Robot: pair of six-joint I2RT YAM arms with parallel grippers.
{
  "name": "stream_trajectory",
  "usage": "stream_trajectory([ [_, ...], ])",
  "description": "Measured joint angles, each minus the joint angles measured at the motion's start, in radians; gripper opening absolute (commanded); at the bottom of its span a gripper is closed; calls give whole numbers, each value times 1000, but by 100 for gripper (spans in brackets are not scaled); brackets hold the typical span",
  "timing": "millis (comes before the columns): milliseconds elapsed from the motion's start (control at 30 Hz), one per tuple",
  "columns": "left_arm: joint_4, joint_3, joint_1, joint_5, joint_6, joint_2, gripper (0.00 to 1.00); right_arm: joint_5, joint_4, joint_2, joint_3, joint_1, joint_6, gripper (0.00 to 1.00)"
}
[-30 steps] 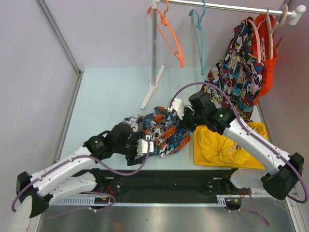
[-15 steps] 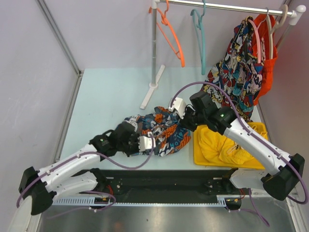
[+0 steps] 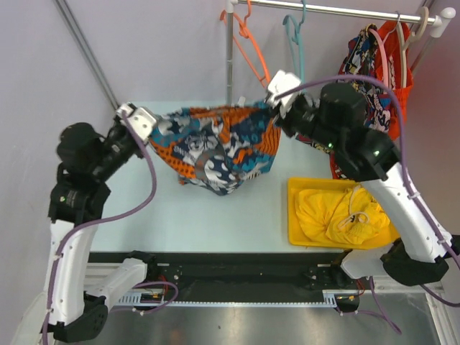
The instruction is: Place the shorts on the hanger
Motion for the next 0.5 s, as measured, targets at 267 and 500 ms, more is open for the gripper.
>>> stream_trajectory([
  [267, 87, 238, 2, -40, -30, 7, 0, 170, 1, 84, 325, 187, -111, 0],
  [500, 47, 243, 6, -56, -31, -31, 0, 362, -4, 41, 188, 333, -170, 0],
])
